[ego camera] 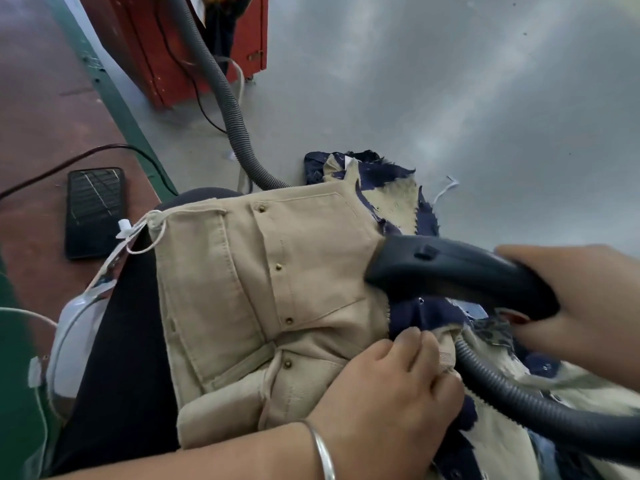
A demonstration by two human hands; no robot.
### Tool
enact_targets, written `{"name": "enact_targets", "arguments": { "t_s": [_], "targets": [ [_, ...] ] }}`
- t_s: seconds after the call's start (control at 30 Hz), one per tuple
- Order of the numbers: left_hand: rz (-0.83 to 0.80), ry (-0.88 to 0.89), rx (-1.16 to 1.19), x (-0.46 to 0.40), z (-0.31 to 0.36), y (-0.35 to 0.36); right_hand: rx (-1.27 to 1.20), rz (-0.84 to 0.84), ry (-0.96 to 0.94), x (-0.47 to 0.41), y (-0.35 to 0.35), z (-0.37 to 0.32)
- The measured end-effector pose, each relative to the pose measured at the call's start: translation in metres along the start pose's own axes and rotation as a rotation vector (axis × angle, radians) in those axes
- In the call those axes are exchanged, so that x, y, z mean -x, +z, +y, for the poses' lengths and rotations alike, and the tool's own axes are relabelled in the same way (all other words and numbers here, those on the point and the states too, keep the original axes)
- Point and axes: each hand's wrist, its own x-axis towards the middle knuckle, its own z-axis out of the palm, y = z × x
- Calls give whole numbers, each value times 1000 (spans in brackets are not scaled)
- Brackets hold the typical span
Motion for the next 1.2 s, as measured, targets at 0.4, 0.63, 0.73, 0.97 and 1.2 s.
{"name": "enact_targets", "arguments": {
  "t_s": [0.4, 0.63, 0.73, 0.97, 1.2],
  "targets": [
    [22, -42, -15, 6, 3, 1, -215, 210, 101, -113, -22, -36],
    [-20, -60, 51, 16, -4, -8, -342, 308, 70, -44, -43, 3],
    [-62, -87, 29, 15, -1, -7, -237, 211, 81, -1, -30, 11],
    [-137, -121, 17, 10, -2, -9, -108, 47, 129, 3, -4, -19],
    [-201, -135, 55, 11, -1, -11, -284, 72, 81, -68, -15, -25]
  ]
}}
